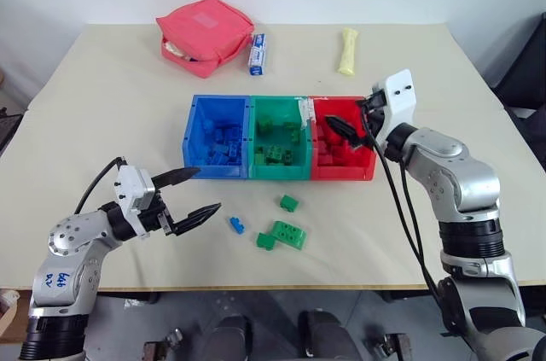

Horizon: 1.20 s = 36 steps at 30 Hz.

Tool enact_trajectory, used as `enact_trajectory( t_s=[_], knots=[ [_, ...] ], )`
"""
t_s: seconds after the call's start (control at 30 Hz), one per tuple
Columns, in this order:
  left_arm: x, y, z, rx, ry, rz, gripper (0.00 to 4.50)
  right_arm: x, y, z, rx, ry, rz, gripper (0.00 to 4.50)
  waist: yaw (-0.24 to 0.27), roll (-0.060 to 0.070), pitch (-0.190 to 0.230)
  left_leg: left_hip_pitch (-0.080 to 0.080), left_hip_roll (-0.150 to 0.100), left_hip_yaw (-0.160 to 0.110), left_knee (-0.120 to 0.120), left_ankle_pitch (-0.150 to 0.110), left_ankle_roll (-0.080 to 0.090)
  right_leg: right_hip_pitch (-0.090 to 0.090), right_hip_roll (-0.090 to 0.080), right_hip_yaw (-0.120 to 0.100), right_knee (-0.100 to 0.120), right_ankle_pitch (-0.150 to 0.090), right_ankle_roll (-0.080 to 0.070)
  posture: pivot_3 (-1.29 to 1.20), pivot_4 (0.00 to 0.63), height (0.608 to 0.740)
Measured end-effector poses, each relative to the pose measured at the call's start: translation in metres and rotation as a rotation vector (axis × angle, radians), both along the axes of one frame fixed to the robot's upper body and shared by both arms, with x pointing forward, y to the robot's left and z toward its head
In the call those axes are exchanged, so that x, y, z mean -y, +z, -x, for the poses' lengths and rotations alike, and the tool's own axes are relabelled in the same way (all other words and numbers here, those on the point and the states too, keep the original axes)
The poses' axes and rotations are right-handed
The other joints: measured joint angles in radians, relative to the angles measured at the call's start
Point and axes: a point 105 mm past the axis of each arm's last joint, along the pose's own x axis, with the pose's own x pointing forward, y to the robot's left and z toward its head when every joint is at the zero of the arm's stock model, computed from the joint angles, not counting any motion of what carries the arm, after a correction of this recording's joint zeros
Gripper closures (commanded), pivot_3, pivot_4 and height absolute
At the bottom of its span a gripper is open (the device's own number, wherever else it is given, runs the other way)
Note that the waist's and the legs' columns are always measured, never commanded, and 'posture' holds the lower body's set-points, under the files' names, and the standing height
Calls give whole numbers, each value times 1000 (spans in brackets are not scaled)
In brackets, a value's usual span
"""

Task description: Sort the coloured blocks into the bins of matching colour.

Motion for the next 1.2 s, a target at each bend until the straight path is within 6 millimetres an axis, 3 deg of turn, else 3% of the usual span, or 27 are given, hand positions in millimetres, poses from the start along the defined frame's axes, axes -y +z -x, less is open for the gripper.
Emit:
enact_trajectory(
  t_s=[0.1,0.17,0.27,0.43,0.53,0.7,0.87,1.0,1.2],
  knots=[
    [-7,-3,0,-16,-27,-36,0,15,-12,39,36,148,55,24,12,0,0,-1,0,1,-1,-1,1,0,0,0,-1,0,0,0,150,740],
    [-1,-3,1,-9,-81,-53,0,21,-23,68,35,268,72,24,14,0,0,0,0,1,1,-2,2,3,0,0,-1,0,1,0,150,740],
    [7,-11,6,-19,-196,-136,0,42,-42,96,-19,325,122,24,14,0,0,1,0,2,2,-2,3,4,0,1,-4,1,2,0,150,740],
    [13,-20,5,-28,-317,-211,0,59,-58,118,-91,379,231,24,7,1,0,4,1,5,1,-2,6,4,1,2,-2,2,0,0,150,740],
    [14,-16,1,-15,-319,-207,0,45,-64,117,-107,426,231,24,3,1,0,5,2,4,1,-2,5,4,1,2,0,2,-1,0,150,740],
    [15,-22,3,-31,-314,-191,0,-13,-69,104,-145,506,166,24,-9,1,0,3,2,3,1,0,0,2,1,2,0,2,-1,0,150,740],
    [14,-24,7,-37,-287,-184,0,-57,-88,82,-226,483,134,24,-10,1,0,2,1,3,1,0,0,1,0,1,-1,2,0,0,150,740],
    [9,-26,14,-47,-254,-180,0,-75,-104,72,-285,472,158,24,-9,1,0,2,1,3,0,0,0,1,0,1,-1,2,-1,0,150,740],
    [4,-26,21,-55,-213,-169,0,-94,-108,60,-305,480,155,24,-11,1,0,2,1,3,1,0,0,1,0,1,0,2,-1,0,150,740]
  ],
)
